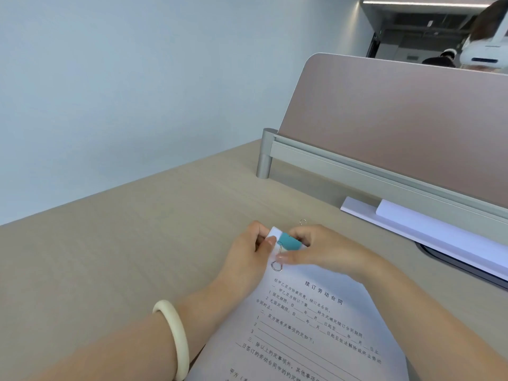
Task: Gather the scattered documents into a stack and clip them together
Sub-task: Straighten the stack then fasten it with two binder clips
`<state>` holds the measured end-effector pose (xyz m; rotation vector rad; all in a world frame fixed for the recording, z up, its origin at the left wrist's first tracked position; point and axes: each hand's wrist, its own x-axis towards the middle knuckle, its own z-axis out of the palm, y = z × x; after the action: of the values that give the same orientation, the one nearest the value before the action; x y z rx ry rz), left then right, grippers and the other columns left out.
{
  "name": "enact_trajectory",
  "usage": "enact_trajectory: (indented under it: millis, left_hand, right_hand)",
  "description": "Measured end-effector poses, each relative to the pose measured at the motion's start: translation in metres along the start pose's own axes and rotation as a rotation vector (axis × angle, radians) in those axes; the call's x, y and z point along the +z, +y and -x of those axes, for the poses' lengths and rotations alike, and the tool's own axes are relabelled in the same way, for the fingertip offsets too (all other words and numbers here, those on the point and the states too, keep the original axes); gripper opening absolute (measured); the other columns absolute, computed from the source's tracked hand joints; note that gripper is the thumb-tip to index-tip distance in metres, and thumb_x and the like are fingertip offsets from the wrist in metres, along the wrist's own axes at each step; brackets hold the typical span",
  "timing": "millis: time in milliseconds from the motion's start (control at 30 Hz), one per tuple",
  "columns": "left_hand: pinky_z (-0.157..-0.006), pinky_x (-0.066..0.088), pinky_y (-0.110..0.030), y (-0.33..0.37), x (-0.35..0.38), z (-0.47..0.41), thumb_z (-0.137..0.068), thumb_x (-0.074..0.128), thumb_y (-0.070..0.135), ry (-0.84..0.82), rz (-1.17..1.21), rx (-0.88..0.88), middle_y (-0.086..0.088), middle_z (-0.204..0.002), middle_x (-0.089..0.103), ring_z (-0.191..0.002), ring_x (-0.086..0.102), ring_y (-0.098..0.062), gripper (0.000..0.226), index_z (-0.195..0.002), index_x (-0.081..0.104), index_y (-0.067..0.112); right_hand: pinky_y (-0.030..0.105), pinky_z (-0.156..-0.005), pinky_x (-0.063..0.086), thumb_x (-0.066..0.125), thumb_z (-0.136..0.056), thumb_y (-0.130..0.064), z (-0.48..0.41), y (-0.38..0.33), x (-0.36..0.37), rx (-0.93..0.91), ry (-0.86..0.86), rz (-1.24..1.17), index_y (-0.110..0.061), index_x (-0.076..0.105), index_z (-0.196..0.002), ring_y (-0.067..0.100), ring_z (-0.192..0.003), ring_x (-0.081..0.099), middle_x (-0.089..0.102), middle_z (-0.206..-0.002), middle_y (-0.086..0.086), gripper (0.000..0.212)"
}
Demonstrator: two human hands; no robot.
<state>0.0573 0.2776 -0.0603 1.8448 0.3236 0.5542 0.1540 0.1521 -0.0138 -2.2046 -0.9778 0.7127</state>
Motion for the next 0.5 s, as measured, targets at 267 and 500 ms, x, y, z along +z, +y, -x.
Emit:
enact_trajectory:
  millis: [267, 500]
  left_hand:
    - [-0.045, 0.03, -0.012, -0.003, -0.014, -0.008, -0.097, 0.043, 0.018, 0.069, -0.063, -0.133, 0.006, -0.066, 0.039, -0.057, 0.033, -0.009, 0.017, -0.08, 0.046, 0.014]
    - [-0.051, 0.028, -0.021, -0.005, -0.025, -0.016, -0.095, 0.043, 0.015, 0.175, -0.127, -0.193, 0.005, -0.066, 0.041, -0.056, 0.036, -0.01, 0.008, -0.097, 0.05, 0.011]
  right_hand:
    - [0.013, -0.065, 0.04, 0.073, -0.08, -0.029, 0.039, 0.047, -0.044, 0.13, 0.065, -0.003, -0.015, 0.069, -0.083, 0.005, -0.07, 0.056, 0.065, -0.077, -0.007, 0.015]
    - [0.015, -0.067, 0.05, 0.059, -0.09, -0.008, 0.052, 0.067, -0.024, 0.079, 0.203, -0.221, -0.013, 0.071, -0.096, 0.005, -0.075, 0.066, 0.075, -0.092, 0.002, 0.015]
